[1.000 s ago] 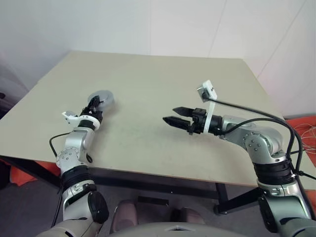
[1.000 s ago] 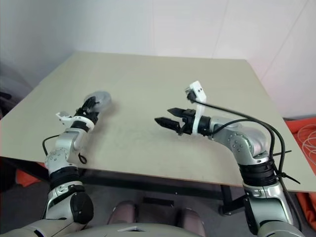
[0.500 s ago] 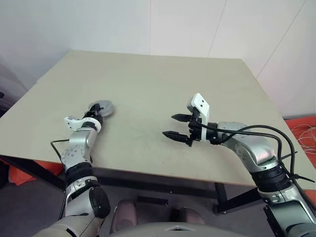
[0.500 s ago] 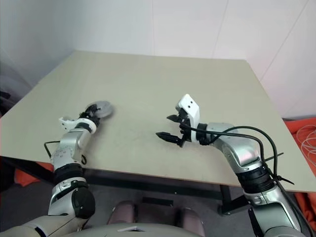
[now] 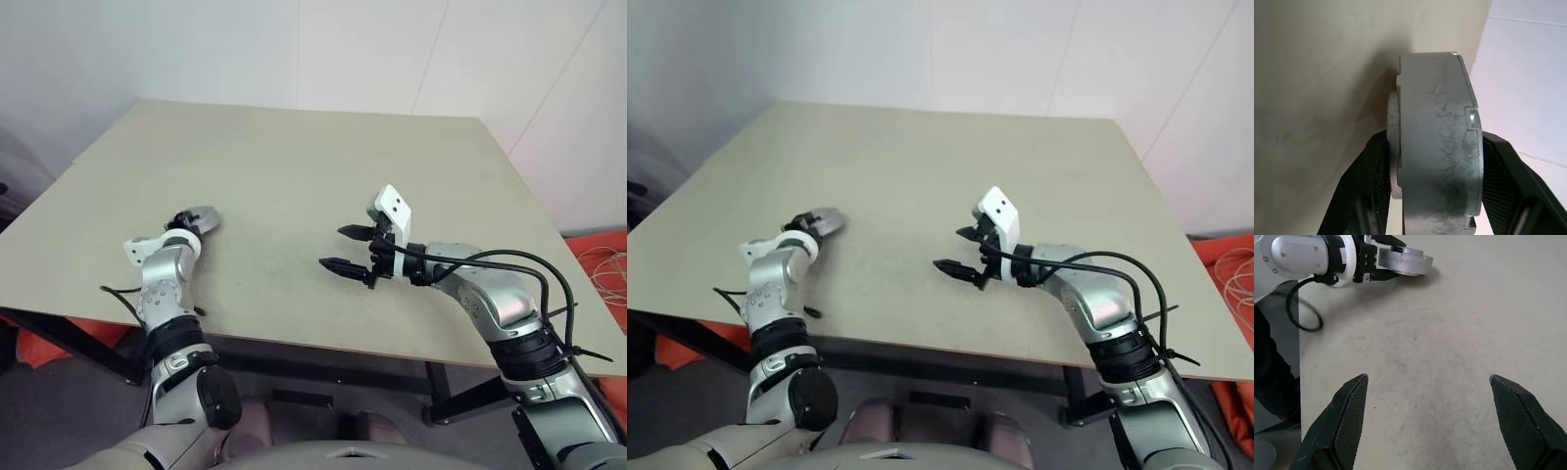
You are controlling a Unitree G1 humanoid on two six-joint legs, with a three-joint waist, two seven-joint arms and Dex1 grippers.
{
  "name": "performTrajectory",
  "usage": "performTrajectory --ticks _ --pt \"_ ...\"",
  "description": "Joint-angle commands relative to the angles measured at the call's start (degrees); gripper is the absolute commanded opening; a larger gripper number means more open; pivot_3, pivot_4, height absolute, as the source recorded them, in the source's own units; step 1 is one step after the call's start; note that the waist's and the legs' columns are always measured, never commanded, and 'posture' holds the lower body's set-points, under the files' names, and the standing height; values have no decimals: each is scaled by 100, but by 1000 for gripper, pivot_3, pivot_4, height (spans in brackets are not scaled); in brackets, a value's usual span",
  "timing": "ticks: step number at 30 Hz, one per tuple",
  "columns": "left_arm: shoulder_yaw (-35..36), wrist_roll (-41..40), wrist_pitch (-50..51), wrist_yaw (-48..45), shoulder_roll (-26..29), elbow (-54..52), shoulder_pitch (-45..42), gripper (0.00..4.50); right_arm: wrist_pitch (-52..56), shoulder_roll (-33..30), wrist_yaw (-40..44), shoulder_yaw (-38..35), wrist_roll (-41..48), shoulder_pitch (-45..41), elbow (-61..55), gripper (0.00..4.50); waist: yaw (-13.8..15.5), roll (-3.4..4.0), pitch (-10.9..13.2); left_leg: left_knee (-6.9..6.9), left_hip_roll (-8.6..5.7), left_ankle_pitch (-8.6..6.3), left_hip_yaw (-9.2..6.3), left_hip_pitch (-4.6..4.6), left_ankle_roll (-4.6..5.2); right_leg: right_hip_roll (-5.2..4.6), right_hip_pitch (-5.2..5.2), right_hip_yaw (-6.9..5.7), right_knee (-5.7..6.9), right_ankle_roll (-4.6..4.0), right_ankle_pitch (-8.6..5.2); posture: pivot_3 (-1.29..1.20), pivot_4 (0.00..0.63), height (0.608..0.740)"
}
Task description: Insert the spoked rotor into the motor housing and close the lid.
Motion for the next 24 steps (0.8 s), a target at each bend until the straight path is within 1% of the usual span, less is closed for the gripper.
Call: performTrajectory --ticks 1,4,8,13,16,18,20,22,24 --pt "-247 -171 165 236 -71 -694 68 3457 -50 4 -46 -194 -60 -100 -52 4500 -1 0 0 1 0 0 0 0 0 0 0 0 1 0 0 0 0 740" --pt "-330 -161 183 509 -128 -933 211 4448 -61 -1 -31 -169 -120 -92 -42 4500 -3 -1 0 7 0 0 0 1 0 3 1 0 2 -1 0 0 0 740" --pt "-488 -217 358 1054 -170 -1234 449 4482 -66 -17 18 -170 -158 -117 -11 4500 -7 -1 0 18 -1 -1 1 2 1 4 6 0 2 0 0 0 0 740" --pt "-969 218 721 1503 -87 -1626 1045 4482 -103 -88 108 -163 -265 -126 46 4500 -18 -2 -2 29 0 -7 2 17 11 4 23 0 -2 3 -1 0 0 740" --pt "-1267 -38 1207 1962 -51 -1756 1270 4482 -126 -118 156 -164 -329 -116 64 4500 -26 6 -8 29 -2 -12 4 40 19 3 47 0 -6 6 -3 0 0 740" --pt "-1429 -94 1374 1931 -1 -1843 1324 4482 -145 -129 180 -175 -355 -105 78 4500 -28 18 -17 33 -5 -14 4 45 22 3 54 0 -9 8 -4 0 0 740" --pt "-2167 623 1997 1162 710 -1977 1415 4482 -231 -165 196 -185 -436 -82 131 4500 -24 21 -19 42 -6 -16 4 43 25 4 53 -1 -11 11 -4 0 0 740" --pt "-2843 1050 2561 368 1337 -2076 1418 4482 -347 -193 198 -209 -518 -55 211 4500 -22 20 -19 49 -2 -18 1 38 29 5 48 -3 -9 14 -4 0 0 740" --pt "-3460 1673 2556 -597 1887 -2192 1356 4482 -468 -204 194 -262 -561 -13 295 4500 -22 21 -19 59 -2 -21 0 31 35 5 43 -3 -10 17 -3 0 0 740"
